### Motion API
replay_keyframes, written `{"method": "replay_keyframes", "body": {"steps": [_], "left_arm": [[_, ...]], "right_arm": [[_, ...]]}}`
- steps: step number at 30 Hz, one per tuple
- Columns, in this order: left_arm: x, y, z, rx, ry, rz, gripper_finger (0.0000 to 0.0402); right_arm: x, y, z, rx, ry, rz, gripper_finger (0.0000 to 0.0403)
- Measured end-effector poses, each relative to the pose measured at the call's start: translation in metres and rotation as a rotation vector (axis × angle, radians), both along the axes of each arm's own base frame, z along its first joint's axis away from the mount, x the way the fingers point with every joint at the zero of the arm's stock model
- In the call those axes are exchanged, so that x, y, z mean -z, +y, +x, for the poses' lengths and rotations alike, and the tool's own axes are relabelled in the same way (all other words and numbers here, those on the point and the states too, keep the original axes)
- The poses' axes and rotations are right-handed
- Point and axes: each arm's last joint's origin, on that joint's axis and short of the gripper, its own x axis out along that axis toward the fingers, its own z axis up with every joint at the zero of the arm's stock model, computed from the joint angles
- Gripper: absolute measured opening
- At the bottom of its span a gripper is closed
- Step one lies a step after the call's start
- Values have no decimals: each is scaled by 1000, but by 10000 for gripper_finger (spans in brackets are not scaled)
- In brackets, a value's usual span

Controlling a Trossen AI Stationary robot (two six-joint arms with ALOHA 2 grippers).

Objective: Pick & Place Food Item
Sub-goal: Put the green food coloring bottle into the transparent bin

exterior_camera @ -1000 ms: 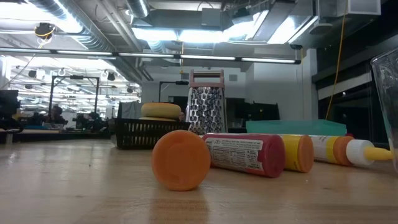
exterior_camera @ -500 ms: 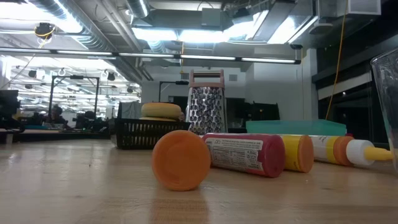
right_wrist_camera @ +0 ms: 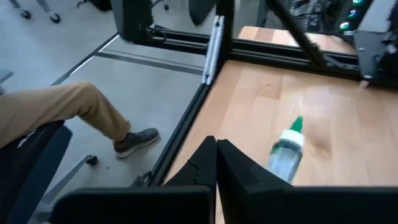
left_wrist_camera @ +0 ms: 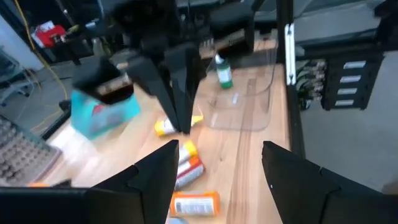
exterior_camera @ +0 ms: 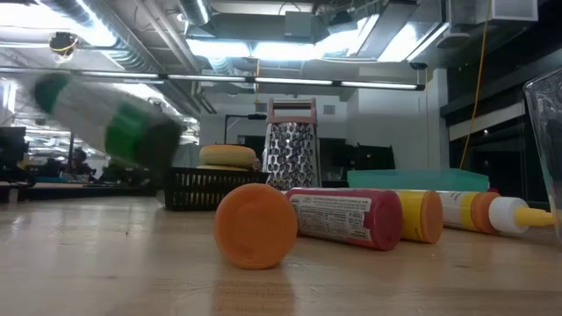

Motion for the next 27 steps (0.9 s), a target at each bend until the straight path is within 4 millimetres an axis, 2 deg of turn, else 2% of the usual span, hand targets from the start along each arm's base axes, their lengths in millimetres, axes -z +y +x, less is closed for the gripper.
{"method": "replay_keyframes", "body": {"steps": [3,7,12,14,18,25,27], "left_arm": [[9,6,-3,-33,32,-46,226],[23,20,-8,-139,90,-165,226],[52,44,-10,-315,233,-258,226],[66,55,-7,-373,286,-242,226],[81,77,7,-425,359,-160,226],[88,128,50,-472,755,-159,226],[89,143,60,-460,821,-138,226]], "right_arm": [[0,-1,0,23,-7,-6,12],[0,0,0,9,-3,-1,47],[0,1,0,5,-6,-6,102],[0,1,-1,-1,-9,-12,122],[0,2,-1,-5,-12,-19,151],[0,3,-2,-11,-11,-17,168],[0,5,-3,-16,-9,-15,168]]}}
